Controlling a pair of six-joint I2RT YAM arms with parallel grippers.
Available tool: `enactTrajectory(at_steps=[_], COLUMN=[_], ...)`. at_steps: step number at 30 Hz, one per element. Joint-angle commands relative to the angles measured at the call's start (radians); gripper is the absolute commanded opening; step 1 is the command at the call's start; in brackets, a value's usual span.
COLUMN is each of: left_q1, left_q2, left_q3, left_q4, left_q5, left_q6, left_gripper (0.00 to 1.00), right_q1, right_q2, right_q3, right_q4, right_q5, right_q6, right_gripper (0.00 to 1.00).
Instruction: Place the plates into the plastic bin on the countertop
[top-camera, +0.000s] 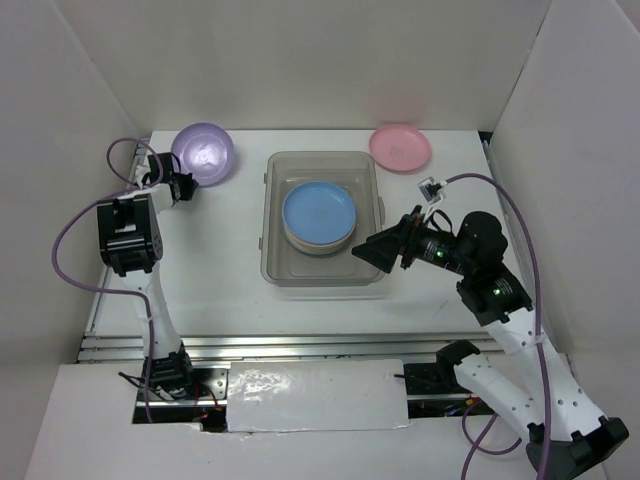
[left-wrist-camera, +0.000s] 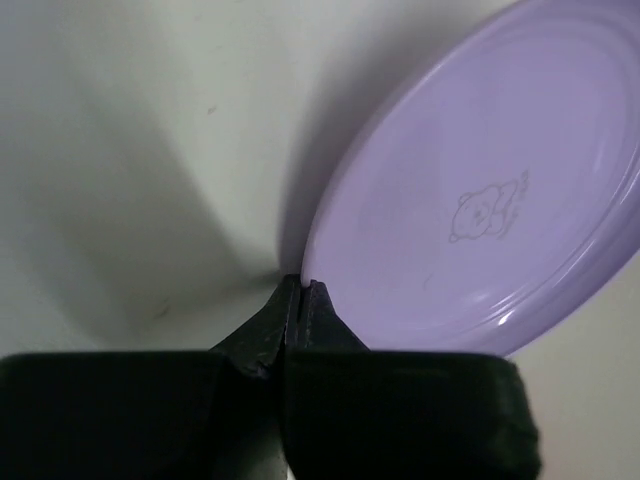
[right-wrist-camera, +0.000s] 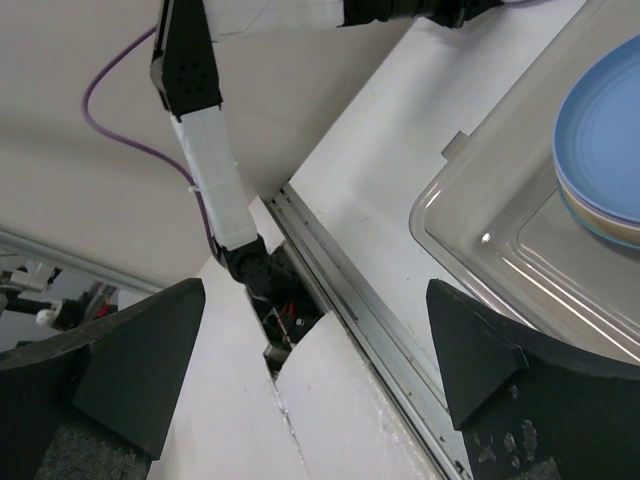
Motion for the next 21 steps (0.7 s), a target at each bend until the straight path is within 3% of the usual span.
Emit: enactTrajectory(at_steps=[1, 4, 7, 11, 16, 21], left_q1=[0.009, 0.010, -0.002, -0.084, -0.298, -0.492], left_q2=[-0.108, -0.339, -0.566, -0.726, -0.694, -0.544], left_q3=[-0.092, -0.267, -0.344, -0.268, -0.104, 0.034], left_q4=[-0.092, -0.001, 0.077, -0.065, -0.274, -0.421], left_q5=[-0.019, -0.023, 0.026, 0.104, 0.148, 0.147], left_q6=[0.013, 0.031, 0.135, 0.330, 0.448, 0.484], left_gripper=[0.00, 0.00, 0.00, 0.00, 0.00, 0.00], right_q1=[0.005, 0.006, 0.005, -0.008, -0.093, -0.195], right_q2=[-0.018, -0.024, -0.037, -0.049, 0.014, 0.069], right_q3=[0.058, 0.066, 0.066, 0.055, 0.108, 0.156], right_q4=[-0.022, -0.031, -0.060, -0.091, -0.161, -0.211], right_q5=[0.022, 0.028, 0.051, 0.110, 0.197, 0.180], right_q6=[-0.022, -0.022, -0.034, -0.049, -0.013, 0.015], right_gripper=[1.00, 1.00, 1.00, 1.00, 1.00, 1.00])
